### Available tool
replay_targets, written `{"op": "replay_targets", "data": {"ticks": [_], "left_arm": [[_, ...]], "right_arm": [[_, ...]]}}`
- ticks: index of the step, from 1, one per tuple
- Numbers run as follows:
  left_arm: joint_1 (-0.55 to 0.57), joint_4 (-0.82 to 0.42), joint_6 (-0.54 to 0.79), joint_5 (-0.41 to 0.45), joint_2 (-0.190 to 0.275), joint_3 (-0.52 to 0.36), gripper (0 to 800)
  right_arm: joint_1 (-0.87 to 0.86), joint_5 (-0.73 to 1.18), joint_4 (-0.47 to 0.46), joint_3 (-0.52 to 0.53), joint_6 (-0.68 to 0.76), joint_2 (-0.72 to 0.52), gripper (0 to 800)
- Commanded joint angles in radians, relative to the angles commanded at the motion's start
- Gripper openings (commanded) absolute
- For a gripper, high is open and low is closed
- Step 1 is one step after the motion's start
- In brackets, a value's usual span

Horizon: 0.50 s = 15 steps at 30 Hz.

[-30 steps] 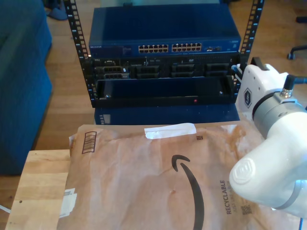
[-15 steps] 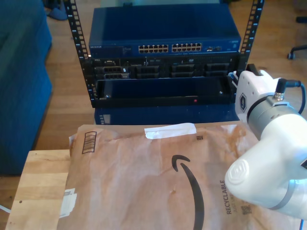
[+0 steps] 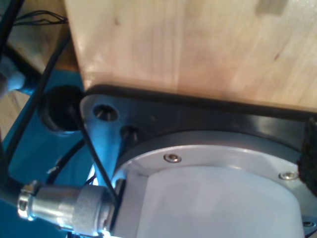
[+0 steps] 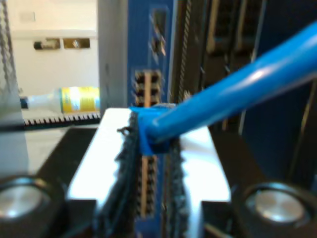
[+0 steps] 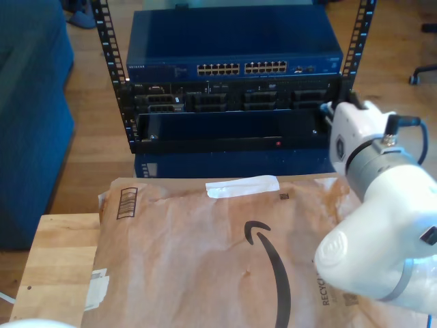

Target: Grab the cable and plug it in

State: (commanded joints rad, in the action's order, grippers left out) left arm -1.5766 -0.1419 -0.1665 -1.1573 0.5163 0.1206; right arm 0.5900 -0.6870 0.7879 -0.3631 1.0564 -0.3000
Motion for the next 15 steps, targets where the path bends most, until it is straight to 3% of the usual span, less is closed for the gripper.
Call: {"op": "replay_targets", "data": {"ticks": [6, 11, 15], "left_arm": [[0.0, 0.0, 0.0, -0.002, 0.0, 0.0, 800], [0.0, 0.0, 0.0, -0.002, 0.0, 0.0, 800], [0.0, 0.0, 0.0, -0.002, 0.0, 0.0, 800]], "right_arm": [[0.028, -0.017, -0.008, -0.025, -0.003, 0.041, 2], [0.084, -0.015, -0.003, -0.17, -0.018, 0.124, 2], [0.094, -0.017, -0.009, -0.259, -0.018, 0.272, 2]]}}
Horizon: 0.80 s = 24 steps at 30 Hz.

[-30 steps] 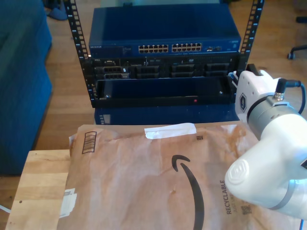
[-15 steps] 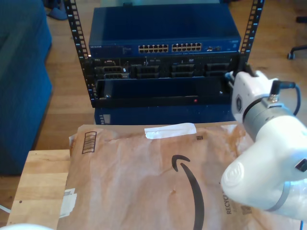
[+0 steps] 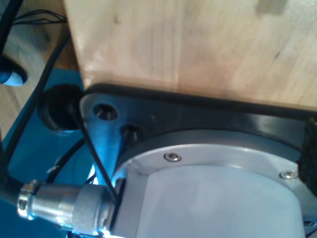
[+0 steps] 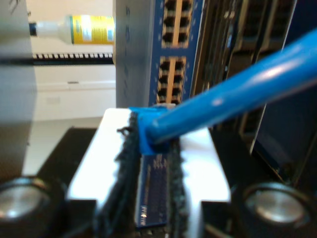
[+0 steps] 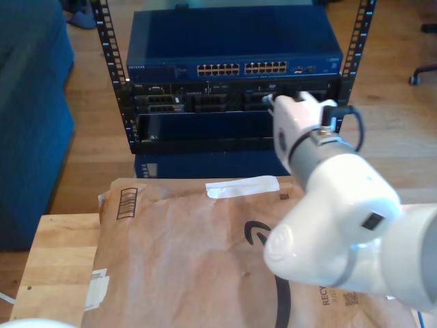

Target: Grab the cable and plug it in

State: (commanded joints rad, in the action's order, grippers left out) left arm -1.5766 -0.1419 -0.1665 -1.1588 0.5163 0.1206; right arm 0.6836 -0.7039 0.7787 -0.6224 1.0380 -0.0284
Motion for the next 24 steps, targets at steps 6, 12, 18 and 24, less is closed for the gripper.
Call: {"op": "replay_targets", "data": {"ticks": [6, 12, 18, 24], "left_arm": [[0.0, 0.0, 0.0, 0.0, 0.0, 0.0, 800], [0.0, 0.0, 0.0, 0.0, 0.0, 0.0, 800], [0.0, 0.0, 0.0, 0.002, 0.0, 0.0, 800], [0.0, 0.0, 0.0, 0.0, 0.0, 0.0, 799]], "right_arm": [[-0.002, -0.002, -0.012, -0.129, -0.051, 0.049, 3], [-0.006, -0.003, -0.003, -0.12, -0.051, 0.106, 1], [0.008, -0.006, 0.052, -0.058, -0.051, 0.095, 0], [0.012, -0.018, 0.052, 0.009, -0.054, 0.018, 0]]}}
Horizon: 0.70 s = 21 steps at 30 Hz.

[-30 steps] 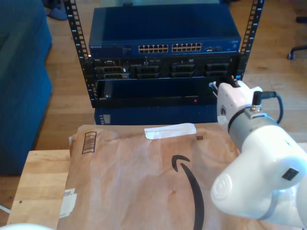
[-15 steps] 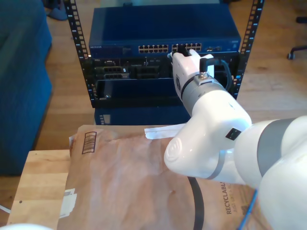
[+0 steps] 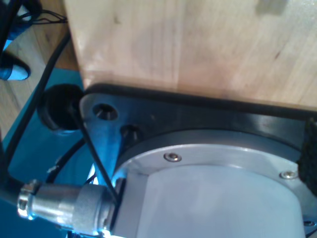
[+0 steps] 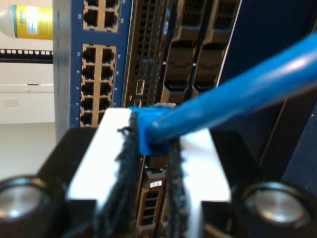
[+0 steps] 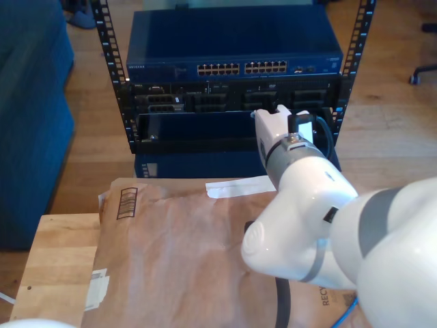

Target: Grab the cable and plug it in

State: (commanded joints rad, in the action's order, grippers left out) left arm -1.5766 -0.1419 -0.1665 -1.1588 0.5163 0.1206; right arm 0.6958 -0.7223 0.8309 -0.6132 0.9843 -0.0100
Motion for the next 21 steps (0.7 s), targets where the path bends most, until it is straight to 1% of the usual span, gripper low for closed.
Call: {"op": "replay_targets", "data": {"ticks": [2, 5, 8, 12, 14, 18, 21], "left_arm": [[0.0, 0.0, 0.0, 0.0, 0.0, 0.0, 800], [0.0, 0.0, 0.0, 0.0, 0.0, 0.0, 800], [0.0, 0.0, 0.0, 0.0, 0.0, 0.0, 799], [0.0, 0.0, 0.0, 0.0, 0.0, 0.0, 800], [0.0, 0.0, 0.0, 0.0, 0.0, 0.0, 800], [0.0, 0.0, 0.0, 0.002, 0.0, 0.0, 800], [0.0, 0.0, 0.0, 0.0, 0.0, 0.0, 800]], "right_arm": [[0.014, -0.002, -0.002, 0.003, -0.005, -0.006, 0], [0.021, -0.002, 0.005, 0.009, -0.089, -0.018, 0], [0.028, 0.0, 0.029, 0.006, -0.11, -0.041, 0], [0.038, 0.006, 0.072, 0.006, -0.175, -0.055, 0], [0.04, 0.023, 0.068, 0.023, -0.181, -0.058, 0], [0.041, 0.031, 0.064, 0.091, -0.198, -0.095, 0], [0.041, 0.028, 0.034, 0.092, -0.204, -0.095, 0]]}}
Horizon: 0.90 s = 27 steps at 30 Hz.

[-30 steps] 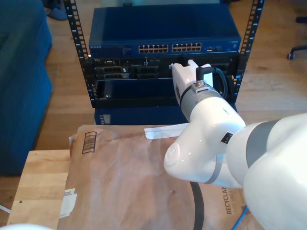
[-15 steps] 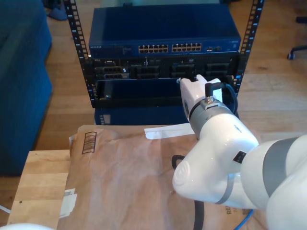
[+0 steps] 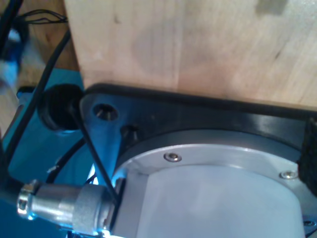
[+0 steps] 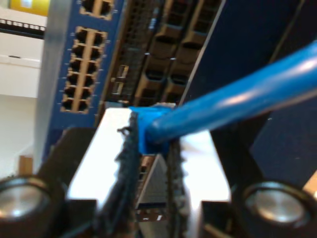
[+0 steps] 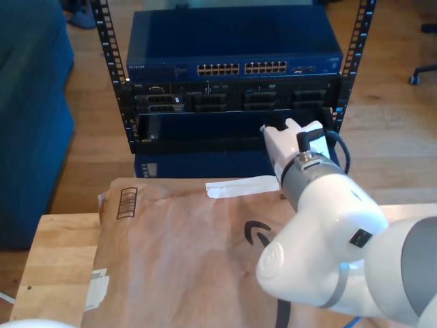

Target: Grab the cable and plug it in

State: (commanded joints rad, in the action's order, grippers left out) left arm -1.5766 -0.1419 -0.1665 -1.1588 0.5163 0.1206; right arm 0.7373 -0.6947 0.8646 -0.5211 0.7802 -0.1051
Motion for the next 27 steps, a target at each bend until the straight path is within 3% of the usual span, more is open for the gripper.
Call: {"op": "replay_targets", "data": {"ticks": [10, 16, 20, 27], "left_arm": [[0.0, 0.0, 0.0, 0.0, -0.002, 0.0, 800], [0.0, 0.0, 0.0, 0.0, 0.0, 0.0, 800], [0.0, 0.0, 0.0, 0.0, -0.002, 0.0, 799], [0.0, 0.0, 0.0, 0.0, -0.002, 0.0, 800]], "right_arm": [[0.003, -0.153, 0.0, 0.031, 0.009, -0.02, 0], [-0.008, -0.157, -0.029, 0.04, 0.183, 0.0, 0], [-0.049, -0.152, -0.146, 0.02, 0.29, 0.009, 0], [-0.107, -0.157, -0.169, -0.106, 0.456, 0.138, 0]]}}
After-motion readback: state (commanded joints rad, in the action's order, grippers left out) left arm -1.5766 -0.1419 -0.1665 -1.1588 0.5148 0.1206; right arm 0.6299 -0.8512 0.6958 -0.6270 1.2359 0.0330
